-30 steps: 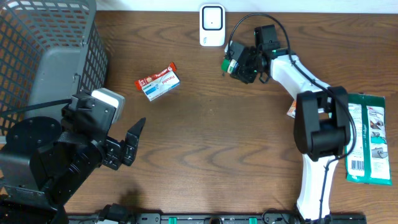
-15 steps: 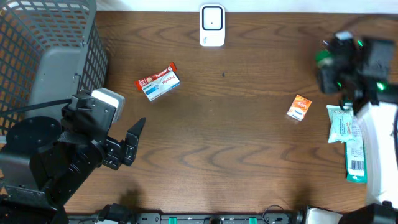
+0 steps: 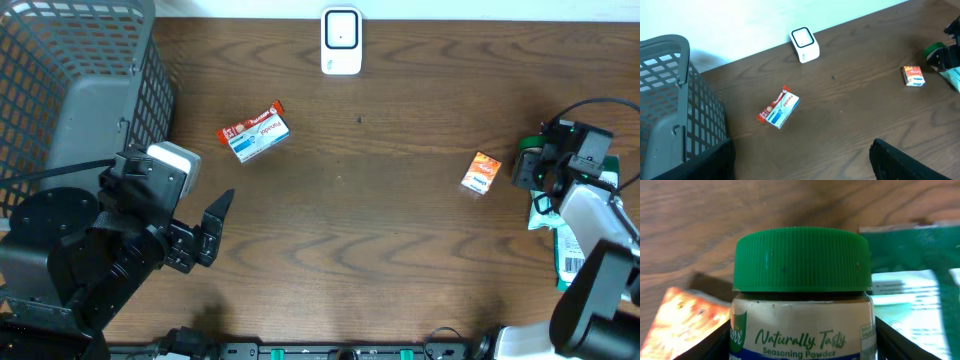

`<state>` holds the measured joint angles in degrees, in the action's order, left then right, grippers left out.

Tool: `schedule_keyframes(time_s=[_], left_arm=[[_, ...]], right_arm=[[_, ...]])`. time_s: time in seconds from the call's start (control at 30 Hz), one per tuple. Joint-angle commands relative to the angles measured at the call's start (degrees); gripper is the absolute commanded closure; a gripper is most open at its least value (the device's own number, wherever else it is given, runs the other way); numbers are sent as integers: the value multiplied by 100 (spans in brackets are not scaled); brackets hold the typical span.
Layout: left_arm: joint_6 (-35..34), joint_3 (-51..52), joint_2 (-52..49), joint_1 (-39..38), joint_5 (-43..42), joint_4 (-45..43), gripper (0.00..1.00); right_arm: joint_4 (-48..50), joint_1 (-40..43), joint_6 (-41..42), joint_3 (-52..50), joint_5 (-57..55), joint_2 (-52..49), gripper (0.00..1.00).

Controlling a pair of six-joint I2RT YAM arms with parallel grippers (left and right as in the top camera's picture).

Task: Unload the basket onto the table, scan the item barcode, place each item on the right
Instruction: 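Carry the jar right and release it near the wipes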

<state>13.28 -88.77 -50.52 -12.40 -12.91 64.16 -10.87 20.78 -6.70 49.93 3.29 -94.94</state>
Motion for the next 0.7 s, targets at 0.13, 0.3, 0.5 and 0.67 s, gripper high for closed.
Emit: schedule_keyframes(time_s=[0.13,0.3,0.5,0.67], left_arm=[[-31,-33,-11,11,55,9,14],[-31,-33,-11,11,55,9,14],[-31,-33,-11,11,55,9,14],[-31,-33,-11,11,55,9,14]], right_arm=[[426,28,328,0,-24,-551,74],[431,28,326,22,-22,-533,43],[131,28,326,240,20,291,16],[-715,11,323,656,599,1423,12]])
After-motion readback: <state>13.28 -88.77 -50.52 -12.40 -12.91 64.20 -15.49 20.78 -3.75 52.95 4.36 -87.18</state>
